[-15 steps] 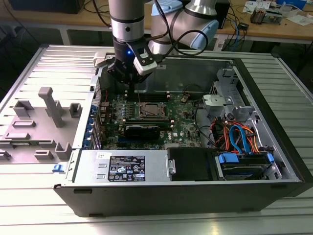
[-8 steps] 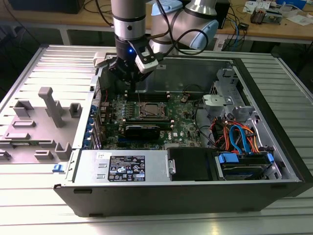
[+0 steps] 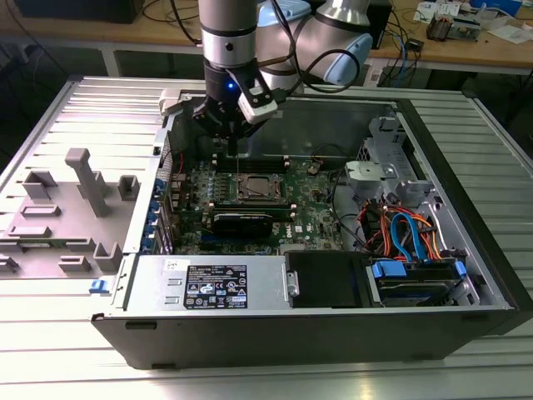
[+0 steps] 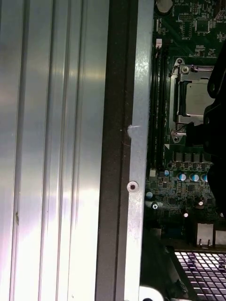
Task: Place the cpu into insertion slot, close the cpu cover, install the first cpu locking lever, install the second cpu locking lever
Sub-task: 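Install the first cpu locking lever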
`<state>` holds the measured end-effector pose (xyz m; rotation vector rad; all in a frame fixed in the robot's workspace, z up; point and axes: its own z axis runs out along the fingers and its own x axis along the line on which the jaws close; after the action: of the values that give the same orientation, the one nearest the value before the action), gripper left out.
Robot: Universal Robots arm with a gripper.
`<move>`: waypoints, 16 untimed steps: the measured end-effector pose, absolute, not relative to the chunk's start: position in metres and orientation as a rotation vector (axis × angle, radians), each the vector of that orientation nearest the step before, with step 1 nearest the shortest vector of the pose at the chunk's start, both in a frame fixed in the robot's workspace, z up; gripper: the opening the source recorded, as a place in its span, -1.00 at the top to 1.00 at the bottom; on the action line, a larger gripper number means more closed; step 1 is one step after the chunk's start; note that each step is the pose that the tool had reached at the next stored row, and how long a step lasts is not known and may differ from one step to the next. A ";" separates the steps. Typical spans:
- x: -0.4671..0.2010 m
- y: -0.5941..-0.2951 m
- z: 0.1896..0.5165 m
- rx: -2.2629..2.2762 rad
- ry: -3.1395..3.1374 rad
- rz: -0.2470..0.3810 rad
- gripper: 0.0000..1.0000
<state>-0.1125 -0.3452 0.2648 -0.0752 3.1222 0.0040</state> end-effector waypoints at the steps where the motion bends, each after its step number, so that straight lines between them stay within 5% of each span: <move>1: -0.112 -0.345 0.265 -0.075 3.122 0.004 0.79; 16: -0.105 -0.345 0.265 -0.075 3.122 0.004 0.79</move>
<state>-0.1047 -0.3452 0.2647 -0.0753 3.1222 0.0040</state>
